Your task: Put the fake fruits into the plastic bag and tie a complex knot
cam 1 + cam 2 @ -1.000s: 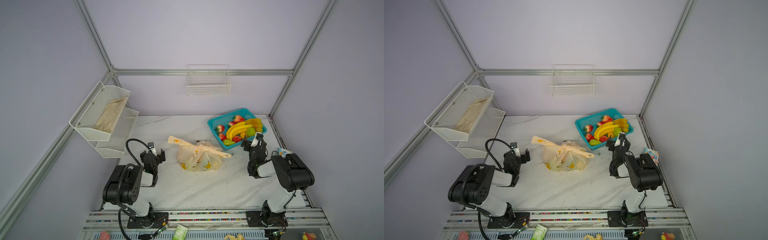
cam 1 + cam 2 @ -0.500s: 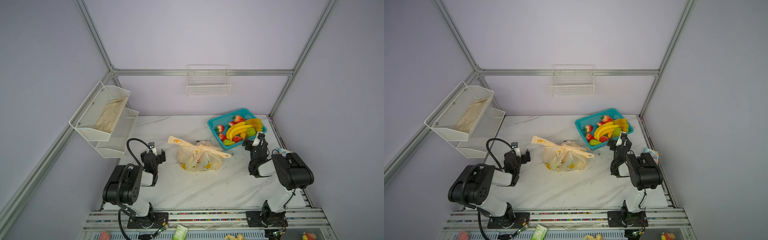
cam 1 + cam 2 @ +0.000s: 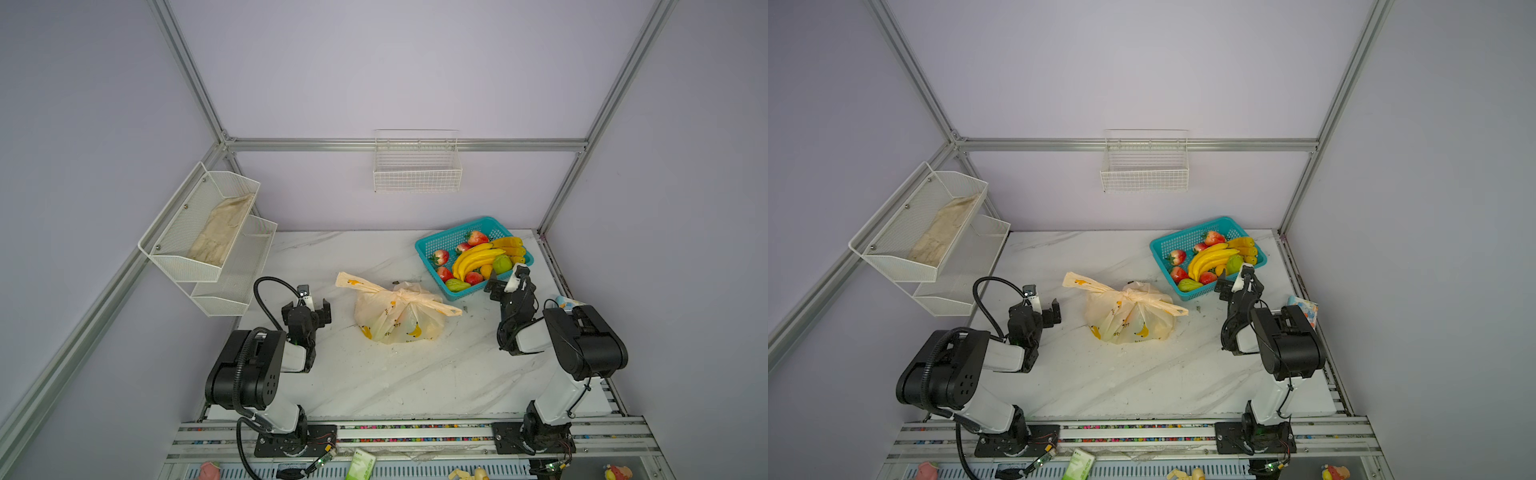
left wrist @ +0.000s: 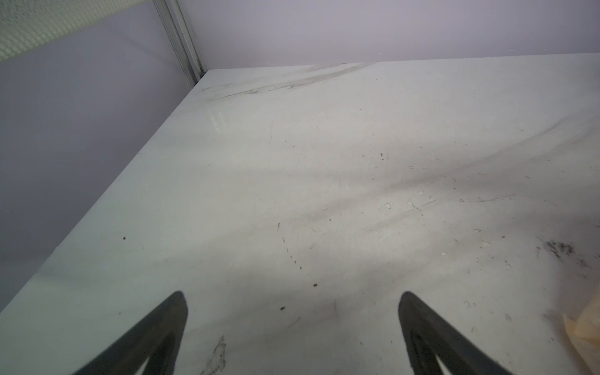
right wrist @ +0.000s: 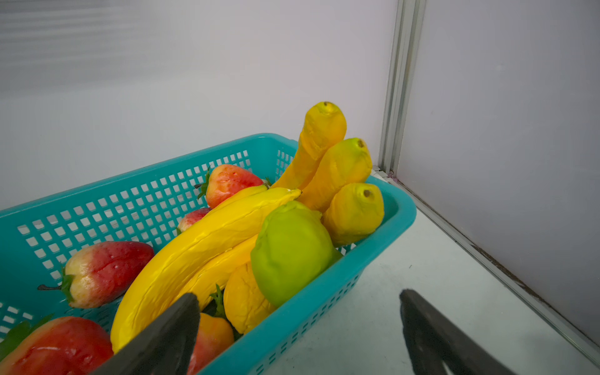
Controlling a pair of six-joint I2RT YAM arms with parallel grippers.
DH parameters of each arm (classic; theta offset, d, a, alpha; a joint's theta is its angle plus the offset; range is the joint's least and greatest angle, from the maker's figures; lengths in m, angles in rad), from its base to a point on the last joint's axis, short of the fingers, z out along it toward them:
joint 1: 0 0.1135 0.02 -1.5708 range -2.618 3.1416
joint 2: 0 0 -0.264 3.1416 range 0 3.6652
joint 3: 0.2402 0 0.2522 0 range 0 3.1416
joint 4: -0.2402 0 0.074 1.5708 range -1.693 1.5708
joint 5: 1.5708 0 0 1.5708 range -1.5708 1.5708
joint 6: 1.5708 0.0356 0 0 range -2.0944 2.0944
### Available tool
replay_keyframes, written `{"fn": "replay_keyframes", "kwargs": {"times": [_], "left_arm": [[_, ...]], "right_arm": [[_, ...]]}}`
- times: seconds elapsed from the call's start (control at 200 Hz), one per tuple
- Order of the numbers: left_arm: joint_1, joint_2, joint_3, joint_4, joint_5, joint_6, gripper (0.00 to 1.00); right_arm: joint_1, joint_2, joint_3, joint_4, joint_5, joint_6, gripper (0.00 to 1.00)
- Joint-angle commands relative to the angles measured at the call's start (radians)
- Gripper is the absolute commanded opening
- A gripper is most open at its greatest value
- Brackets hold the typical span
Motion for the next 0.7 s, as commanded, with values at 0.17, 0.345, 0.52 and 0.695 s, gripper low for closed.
{"fn": "replay_keyframes", "kwargs": {"times": [0.17, 0.345, 0.52, 0.695], "left_arm": [[0.008, -0.016, 0.062, 0.037, 0.001, 0.010, 1.00], [0.008, -0.016, 0.064, 0.034, 0.001, 0.010, 1.00], [0.008, -0.017, 0.064, 0.033, 0.003, 0.009, 1.00], [0.008, -0.017, 0.065, 0.033, 0.003, 0.009, 1.00]], "right_arm": [[-0.002, 0.016, 0.004, 0.006, -0.012, -0.030, 0.97], [-0.002, 0.016, 0.004, 0.006, -0.012, -0.029, 0.97], [-0.002, 0.016, 0.004, 0.006, -0.009, -0.032, 0.97], [-0.002, 0.016, 0.004, 0.006, -0.010, -0.032, 0.97]]}}
